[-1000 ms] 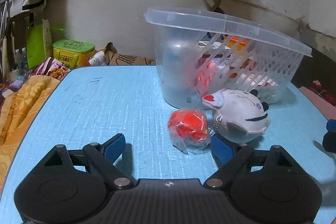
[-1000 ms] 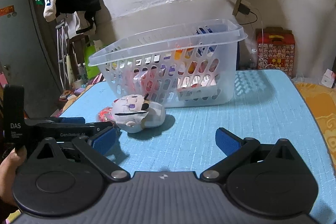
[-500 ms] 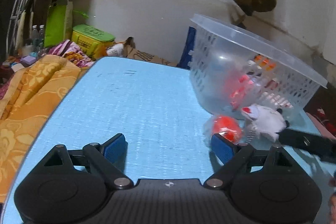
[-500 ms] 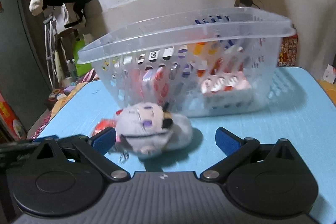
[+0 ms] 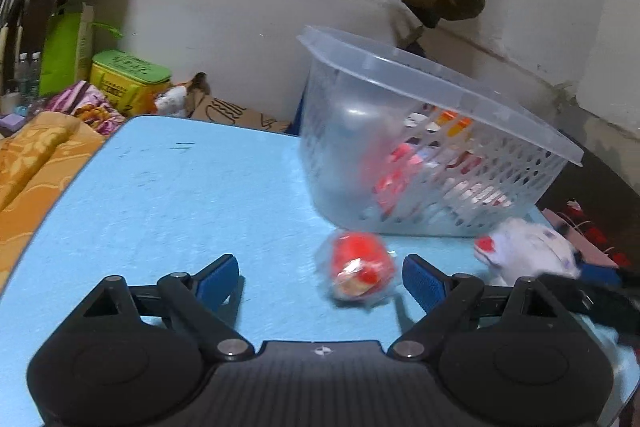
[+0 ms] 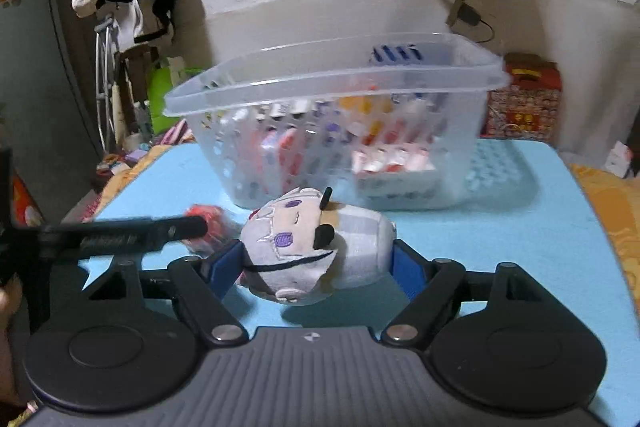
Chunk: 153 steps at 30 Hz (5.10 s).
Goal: Organize objects
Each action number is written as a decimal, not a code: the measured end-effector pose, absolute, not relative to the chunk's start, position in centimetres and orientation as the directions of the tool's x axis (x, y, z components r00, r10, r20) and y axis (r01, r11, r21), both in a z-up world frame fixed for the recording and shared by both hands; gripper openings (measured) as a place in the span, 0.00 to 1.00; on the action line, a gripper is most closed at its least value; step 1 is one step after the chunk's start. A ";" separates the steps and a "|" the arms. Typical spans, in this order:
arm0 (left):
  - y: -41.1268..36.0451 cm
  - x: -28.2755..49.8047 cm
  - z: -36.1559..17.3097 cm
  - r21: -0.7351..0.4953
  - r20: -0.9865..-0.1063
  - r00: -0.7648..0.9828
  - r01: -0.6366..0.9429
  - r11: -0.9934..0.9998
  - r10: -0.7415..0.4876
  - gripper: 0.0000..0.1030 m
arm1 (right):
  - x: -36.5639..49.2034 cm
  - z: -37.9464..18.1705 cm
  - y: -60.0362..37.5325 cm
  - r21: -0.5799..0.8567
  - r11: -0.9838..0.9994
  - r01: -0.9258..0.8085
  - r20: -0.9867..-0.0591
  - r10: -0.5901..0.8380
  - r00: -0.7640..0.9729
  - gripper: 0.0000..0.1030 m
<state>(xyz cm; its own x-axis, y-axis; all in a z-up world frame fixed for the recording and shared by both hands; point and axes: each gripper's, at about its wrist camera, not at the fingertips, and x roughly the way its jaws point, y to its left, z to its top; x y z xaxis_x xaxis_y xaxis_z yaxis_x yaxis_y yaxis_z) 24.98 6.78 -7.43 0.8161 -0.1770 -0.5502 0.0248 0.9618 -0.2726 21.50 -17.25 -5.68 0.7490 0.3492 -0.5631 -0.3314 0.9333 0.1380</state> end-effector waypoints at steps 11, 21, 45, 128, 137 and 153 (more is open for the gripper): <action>2.5 25.5 -7.7 -0.115 -0.584 0.807 0.030 0.993 -0.092 0.47 | 19.3 -5.7 -22.3 0.191 0.936 -0.296 -0.563 0.351 0.748 0.79; 2.0 20.5 -6.2 -0.050 -0.524 0.850 0.038 0.998 -0.059 0.46 | 18.5 -5.7 -22.9 0.184 0.930 -0.319 -0.547 0.367 0.753 0.79; -0.6 15.1 -1.4 -0.022 -0.384 0.912 0.148 0.989 -0.145 0.46 | 17.1 -4.0 -24.6 0.186 0.909 -0.372 -0.461 0.416 0.784 0.79; 0.2 20.7 6.4 -0.102 -0.273 0.956 0.085 0.991 -0.110 1.00 | 20.4 4.5 -22.2 0.156 0.972 -0.178 -0.343 0.223 0.913 1.00; -0.8 20.0 5.5 -0.020 -0.327 0.944 0.047 0.999 -0.051 1.00 | 19.7 3.6 -21.7 0.078 0.971 -0.225 -0.318 0.238 0.918 1.00; -1.5 20.3 3.7 -0.033 -0.392 0.918 0.061 0.998 -0.069 1.00 | 18.7 2.0 -21.4 0.101 0.963 -0.250 -0.326 0.270 0.906 1.00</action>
